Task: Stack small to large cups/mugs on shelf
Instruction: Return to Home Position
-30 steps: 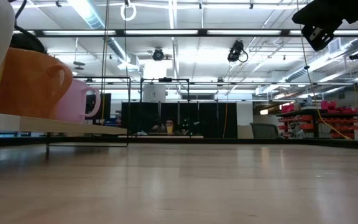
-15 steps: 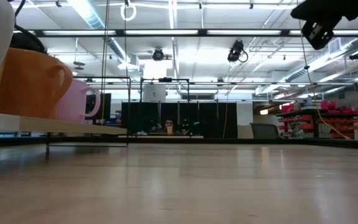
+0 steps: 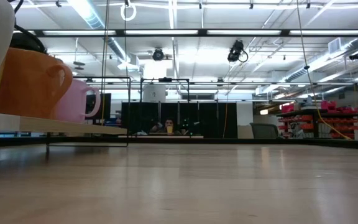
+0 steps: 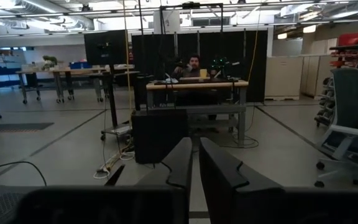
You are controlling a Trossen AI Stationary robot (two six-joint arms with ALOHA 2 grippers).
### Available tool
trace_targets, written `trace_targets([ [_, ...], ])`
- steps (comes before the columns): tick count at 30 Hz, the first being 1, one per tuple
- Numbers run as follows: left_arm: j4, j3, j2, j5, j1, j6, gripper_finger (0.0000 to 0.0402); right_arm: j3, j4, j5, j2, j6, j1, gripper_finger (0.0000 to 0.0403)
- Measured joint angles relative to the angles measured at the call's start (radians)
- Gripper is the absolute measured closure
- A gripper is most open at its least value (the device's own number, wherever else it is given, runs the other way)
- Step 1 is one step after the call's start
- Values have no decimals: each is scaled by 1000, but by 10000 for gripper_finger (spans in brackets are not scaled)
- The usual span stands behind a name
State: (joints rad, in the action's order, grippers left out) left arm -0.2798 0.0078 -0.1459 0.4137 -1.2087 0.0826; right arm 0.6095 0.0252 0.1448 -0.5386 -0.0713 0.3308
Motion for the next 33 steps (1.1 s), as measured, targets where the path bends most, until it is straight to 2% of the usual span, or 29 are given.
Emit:
trace_targets([
  [5, 0, 0, 0, 0, 0, -1, 371, 13, -96, -35, 259, -39, -173, 395],
  [8, 0, 0, 0, 0, 0, -1, 371, 10, -118, -45, 361, -28, -236, 395],
  [14, 0, 0, 0, 0, 0, -1, 362, 4, -219, -17, 421, 0, -283, 394],
  [19, 0, 0, 0, 0, 0, -1, 364, -103, -203, 13, 426, 33, -285, 394],
  [22, 0, 0, 0, 0, 0, -1, 369, -212, -85, 26, 445, 63, -286, 394],
  [25, 0, 0, 0, 0, 0, -1, 372, -322, 96, -18, 457, 94, -286, 394],
  [33, 0, 0, 0, 0, 0, -1, 362, -520, 301, -27, 455, 179, -285, 392],
])
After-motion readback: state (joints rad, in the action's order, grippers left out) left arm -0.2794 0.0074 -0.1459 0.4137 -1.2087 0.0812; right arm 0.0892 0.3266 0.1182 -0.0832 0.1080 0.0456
